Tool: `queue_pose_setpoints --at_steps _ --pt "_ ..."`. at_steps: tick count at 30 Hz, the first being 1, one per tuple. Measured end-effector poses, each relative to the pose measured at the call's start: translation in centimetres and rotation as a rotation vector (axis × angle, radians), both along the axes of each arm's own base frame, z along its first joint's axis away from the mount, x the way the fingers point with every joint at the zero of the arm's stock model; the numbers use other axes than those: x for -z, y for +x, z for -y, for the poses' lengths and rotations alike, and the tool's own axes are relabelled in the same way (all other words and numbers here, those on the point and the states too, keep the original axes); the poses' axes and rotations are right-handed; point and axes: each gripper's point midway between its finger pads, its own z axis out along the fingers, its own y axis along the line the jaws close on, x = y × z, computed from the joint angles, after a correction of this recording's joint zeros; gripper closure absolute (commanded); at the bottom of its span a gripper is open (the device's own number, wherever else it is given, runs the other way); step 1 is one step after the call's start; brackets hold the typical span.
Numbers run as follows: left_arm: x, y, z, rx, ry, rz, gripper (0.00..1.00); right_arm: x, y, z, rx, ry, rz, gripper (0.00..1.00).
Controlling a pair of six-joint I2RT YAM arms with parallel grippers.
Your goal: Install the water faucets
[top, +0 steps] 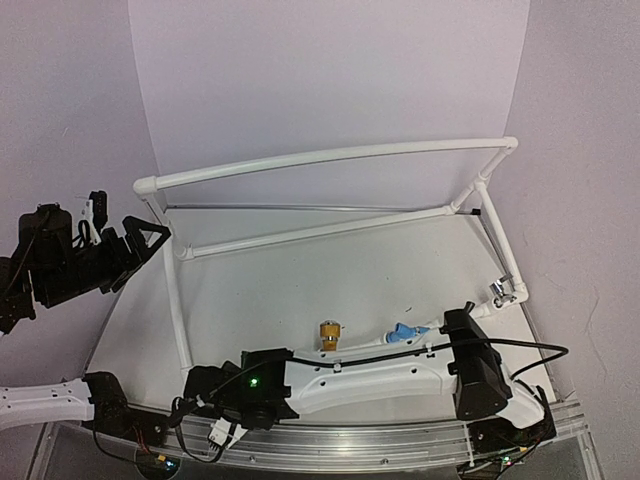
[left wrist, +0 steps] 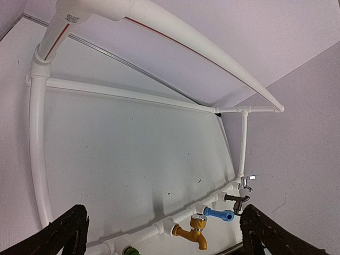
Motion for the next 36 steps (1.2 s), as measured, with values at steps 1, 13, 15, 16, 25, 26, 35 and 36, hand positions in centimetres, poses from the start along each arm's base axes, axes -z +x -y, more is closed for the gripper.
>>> queue_pose_setpoints --at_steps 1,13,15,16,25,26,35,36 --pt "0.0 0.0 0.0 0.0 0.0 0.0 0.0 -0.1 0.2 0.0 0.007 0.003 0.002 0.23" --pt "0.0 0.0 0.0 -0.001 -0.002 -0.001 0.0 -1.5 2.3 0.2 0.109 0.055 -0.004 0.29" --pt "0.0 0.0 0.0 0.0 -0.002 -0.001 0.0 -2.3 2.6 0.0 0.128 0.076 -0.01 0.33" --pt "0.0 0.0 0.0 -0.001 -0.002 -0.001 0.0 -2.6 2.7 0.0 0.135 0.081 -0.013 0.34" --pt "0.0 0.0 0.0 -0.001 -0.002 -0.001 0.0 -3.8 2.9 0.7 0.218 0.108 -0.058 0.49" --pt "0.0 0.0 0.0 -0.001 -0.002 -0.001 0.0 -3.8 2.9 0.7 0.227 0.111 -0.064 0.5" --pt "0.0 0.0 0.0 -0.001 -0.002 0.0 0.01 -3.7 2.8 0.9 0.305 0.151 -0.106 0.59" --pt "0.0 0.0 0.0 -0.001 -0.002 -0.001 0.01 -3.7 2.8 0.9 0.315 0.156 -0.109 0.61"
